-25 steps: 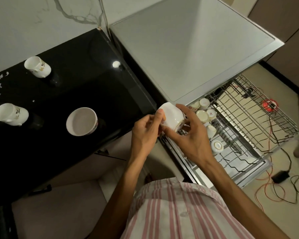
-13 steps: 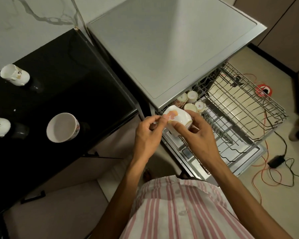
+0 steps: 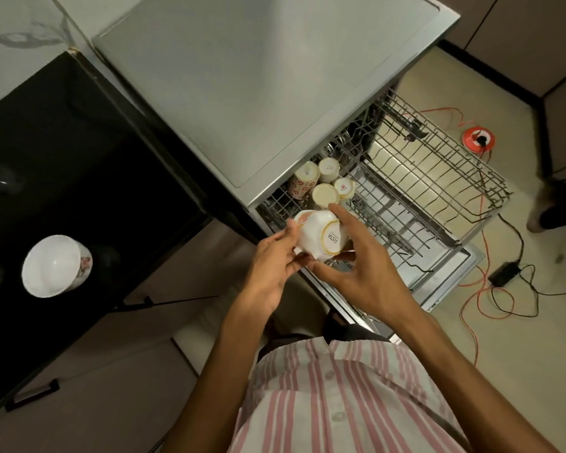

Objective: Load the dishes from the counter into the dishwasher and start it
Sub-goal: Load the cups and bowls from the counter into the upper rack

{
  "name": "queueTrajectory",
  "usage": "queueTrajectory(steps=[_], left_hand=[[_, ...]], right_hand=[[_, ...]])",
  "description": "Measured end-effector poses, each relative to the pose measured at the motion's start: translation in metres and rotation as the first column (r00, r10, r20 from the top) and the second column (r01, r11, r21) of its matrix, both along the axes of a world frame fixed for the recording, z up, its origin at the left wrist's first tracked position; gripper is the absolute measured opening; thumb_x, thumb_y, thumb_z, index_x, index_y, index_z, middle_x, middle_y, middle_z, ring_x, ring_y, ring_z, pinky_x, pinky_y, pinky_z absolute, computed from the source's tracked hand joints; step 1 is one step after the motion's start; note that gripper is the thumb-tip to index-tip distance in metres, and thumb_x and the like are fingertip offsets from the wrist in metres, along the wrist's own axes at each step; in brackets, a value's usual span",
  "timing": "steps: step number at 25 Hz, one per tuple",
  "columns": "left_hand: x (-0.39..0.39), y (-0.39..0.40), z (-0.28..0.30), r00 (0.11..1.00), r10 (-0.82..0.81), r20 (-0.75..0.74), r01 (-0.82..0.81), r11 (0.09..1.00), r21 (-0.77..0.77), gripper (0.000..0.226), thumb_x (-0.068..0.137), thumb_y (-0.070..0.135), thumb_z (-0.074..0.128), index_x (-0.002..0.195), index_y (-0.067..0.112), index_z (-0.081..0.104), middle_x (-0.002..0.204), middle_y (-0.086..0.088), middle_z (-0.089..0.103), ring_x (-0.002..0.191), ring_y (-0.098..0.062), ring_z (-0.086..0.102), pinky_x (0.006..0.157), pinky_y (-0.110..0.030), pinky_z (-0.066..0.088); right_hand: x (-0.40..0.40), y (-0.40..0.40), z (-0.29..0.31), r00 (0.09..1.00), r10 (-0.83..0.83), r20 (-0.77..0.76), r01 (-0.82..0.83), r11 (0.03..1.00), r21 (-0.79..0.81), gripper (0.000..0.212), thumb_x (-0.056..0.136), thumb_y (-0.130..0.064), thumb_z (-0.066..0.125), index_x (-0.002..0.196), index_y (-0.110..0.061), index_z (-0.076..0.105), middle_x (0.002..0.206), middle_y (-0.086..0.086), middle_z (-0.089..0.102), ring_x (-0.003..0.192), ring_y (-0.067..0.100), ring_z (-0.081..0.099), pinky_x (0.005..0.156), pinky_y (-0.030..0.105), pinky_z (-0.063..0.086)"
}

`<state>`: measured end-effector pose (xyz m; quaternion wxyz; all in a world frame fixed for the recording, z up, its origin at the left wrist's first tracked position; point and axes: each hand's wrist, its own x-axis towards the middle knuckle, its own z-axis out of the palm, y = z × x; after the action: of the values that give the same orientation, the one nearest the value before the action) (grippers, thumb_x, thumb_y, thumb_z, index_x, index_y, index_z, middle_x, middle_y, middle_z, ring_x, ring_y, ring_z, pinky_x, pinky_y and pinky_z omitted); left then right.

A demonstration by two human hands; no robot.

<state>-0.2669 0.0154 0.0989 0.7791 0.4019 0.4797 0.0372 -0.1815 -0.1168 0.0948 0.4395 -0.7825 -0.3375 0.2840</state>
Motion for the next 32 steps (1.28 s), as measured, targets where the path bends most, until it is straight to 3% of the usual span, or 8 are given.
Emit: queueTrajectory(steps=[3,7,11,15,19,26,28,32], left_hand=[[0.017,-0.013,-0.012,1.0,-0.005,-0.014,0.003,0.995,-0.095,0.032,0.099,0.037,0.048,0.111,0.013,0.065,0.097,-0.005,0.075,0.088,-0.013,0.071,0.064,-0.023,0.054],[0.041,-0.026,-0.031,0.998,-0.032,-0.051,0.026,0.993,-0.117,0.033,0.098,0.04,0.05,0.112,0.015,0.065,0.099,-0.007,0.075,0.087,-0.013,0.073,0.067,-0.024,0.055],[0.067,-0.038,-0.053,0.983,-0.123,-0.135,0.137,0.985,0.1,0.019,0.097,0.038,0.054,0.1,0.022,0.064,0.105,-0.009,0.071,0.084,-0.014,0.072,0.065,-0.023,0.058],[0.081,-0.037,-0.081,0.954,-0.25,-0.165,0.294,0.885,0.361,0.022,0.092,0.044,0.061,0.112,0.035,0.061,0.118,0.002,0.064,0.101,-0.009,0.066,0.086,-0.034,0.058],[0.105,-0.033,-0.101,0.912,-0.354,-0.206,0.41,0.798,0.442,0.034,0.092,0.043,0.061,0.123,0.029,0.063,0.117,0.011,0.065,0.097,0.011,0.06,0.077,-0.01,0.051],[0.149,-0.017,-0.172,0.853,-0.433,-0.291,0.52,0.66,0.542,0.037,0.093,0.043,0.06,0.122,0.021,0.065,0.119,0.003,0.066,0.109,-0.007,0.059,0.092,-0.028,0.051],[0.164,-0.009,-0.193,0.849,-0.448,-0.281,0.522,0.627,0.578,0.033,0.094,0.036,0.061,0.121,0.018,0.066,0.116,0.005,0.068,0.107,-0.005,0.06,0.091,-0.024,0.051],[0.19,0.005,-0.229,0.82,-0.509,-0.261,0.547,0.567,0.615,0.027,0.096,0.022,0.06,0.121,0.015,0.066,0.109,0.012,0.067,0.093,0.005,0.06,0.076,-0.002,0.043]], right_hand=[[0.016,-0.012,-0.012,0.997,0.009,0.082,-0.008,1.0,-0.018,0.085,0.081,-0.031,0.079,0.15,-0.025,0.031,0.135,-0.017,0.044,0.115,-0.002,0.048,0.092,0.017,0.045],[0.039,-0.024,-0.026,0.995,-0.036,0.089,0.039,0.999,-0.032,0.076,0.08,-0.031,0.078,0.144,-0.026,0.039,0.125,-0.016,0.05,0.106,0.002,0.053,0.088,0.03,0.052],[0.063,-0.032,-0.049,0.991,-0.092,0.102,0.101,0.991,-0.088,0.073,0.078,-0.033,0.079,0.14,-0.026,0.042,0.118,-0.012,0.054,0.098,0.008,0.057,0.083,0.035,0.055],[0.086,-0.034,-0.073,0.978,-0.168,0.128,0.184,0.974,-0.131,0.07,0.078,-0.033,0.079,0.138,-0.027,0.043,0.115,-0.013,0.054,0.094,0.007,0.057,0.081,0.034,0.055],[0.106,-0.029,-0.102,0.97,-0.197,0.141,0.221,0.959,-0.18,0.073,0.077,-0.036,0.079,0.139,-0.023,0.043,0.12,-0.003,0.06,0.096,0.015,0.061,0.083,0.04,0.056],[0.142,-0.018,-0.166,0.966,-0.216,0.14,0.248,0.928,-0.277,0.075,0.075,-0.038,0.078,0.139,-0.021,0.043,0.121,0.002,0.062,0.096,0.019,0.064,0.083,0.043,0.056],[0.155,-0.01,-0.186,0.97,-0.196,0.142,0.231,0.927,-0.296,0.076,0.077,-0.037,0.077,0.141,-0.017,0.042,0.124,0.006,0.062,0.093,0.017,0.063,0.086,0.041,0.055],[0.177,0.007,-0.217,0.98,-0.147,0.138,0.185,0.929,-0.321,0.078,0.078,-0.034,0.077,0.142,-0.011,0.039,0.128,0.01,0.06,0.085,0.012,0.057,0.085,0.035,0.054]])
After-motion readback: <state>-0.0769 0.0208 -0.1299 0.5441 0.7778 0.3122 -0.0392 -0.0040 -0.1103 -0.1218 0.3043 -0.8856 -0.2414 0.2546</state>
